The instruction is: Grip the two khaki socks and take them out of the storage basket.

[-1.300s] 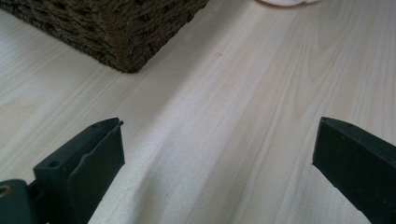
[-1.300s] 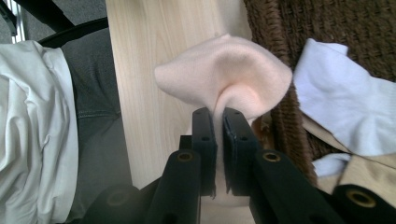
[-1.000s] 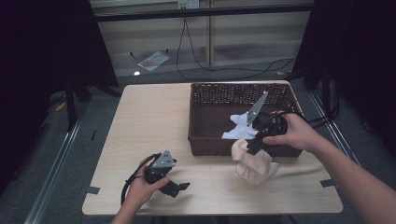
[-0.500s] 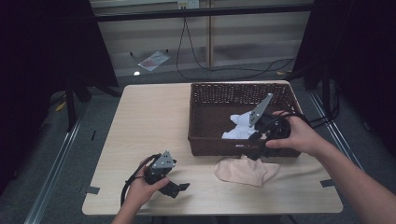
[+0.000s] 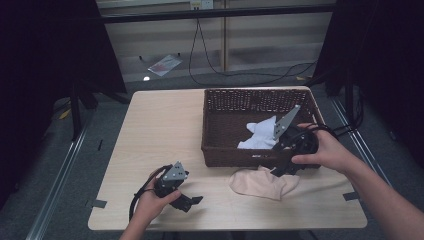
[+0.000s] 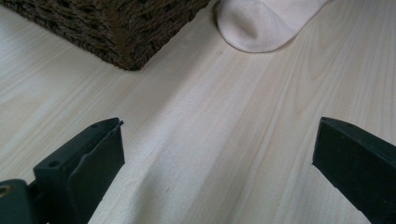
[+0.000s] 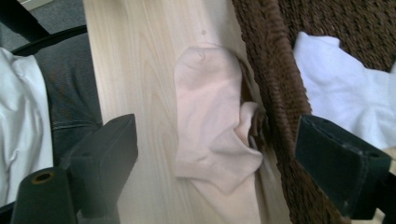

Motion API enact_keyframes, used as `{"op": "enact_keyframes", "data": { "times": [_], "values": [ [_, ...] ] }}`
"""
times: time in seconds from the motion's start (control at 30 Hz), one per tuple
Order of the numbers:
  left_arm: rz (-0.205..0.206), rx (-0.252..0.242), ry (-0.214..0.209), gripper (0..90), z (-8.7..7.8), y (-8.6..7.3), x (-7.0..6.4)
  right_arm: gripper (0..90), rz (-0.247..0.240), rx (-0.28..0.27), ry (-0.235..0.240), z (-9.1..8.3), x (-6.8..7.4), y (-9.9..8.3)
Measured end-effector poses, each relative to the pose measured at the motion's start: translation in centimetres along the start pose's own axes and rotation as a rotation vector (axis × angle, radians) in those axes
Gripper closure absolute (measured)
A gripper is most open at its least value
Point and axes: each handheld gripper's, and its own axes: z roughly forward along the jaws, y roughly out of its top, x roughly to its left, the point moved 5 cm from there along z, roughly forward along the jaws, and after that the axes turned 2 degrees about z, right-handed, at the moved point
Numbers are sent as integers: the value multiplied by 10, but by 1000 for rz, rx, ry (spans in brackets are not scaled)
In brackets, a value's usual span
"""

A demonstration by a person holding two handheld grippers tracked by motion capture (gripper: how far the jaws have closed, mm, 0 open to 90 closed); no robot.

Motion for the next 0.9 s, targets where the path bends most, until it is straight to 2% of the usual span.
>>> {"op": "enact_keyframes", "data": {
  "times": [0.3, 0.6, 0.67, 0.83, 0.9],
  "values": [
    [0, -2, 1, 19, 0, 0, 0, 108, 22, -25, -4, 2, -1, -16],
    [-9, -9, 4, 19, 0, 1, 0, 94, 43, -34, -14, 9, 0, -36],
    [-6, -10, 3, 19, 0, 1, 0, 90, 35, -48, -9, 11, 0, -39],
    [0, -5, 1, 19, 0, 0, 0, 84, 57, -52, -14, 16, 2, -51],
    [0, -2, 1, 19, 0, 0, 0, 81, 51, -63, -15, 18, 2, -56]
  ]
}}
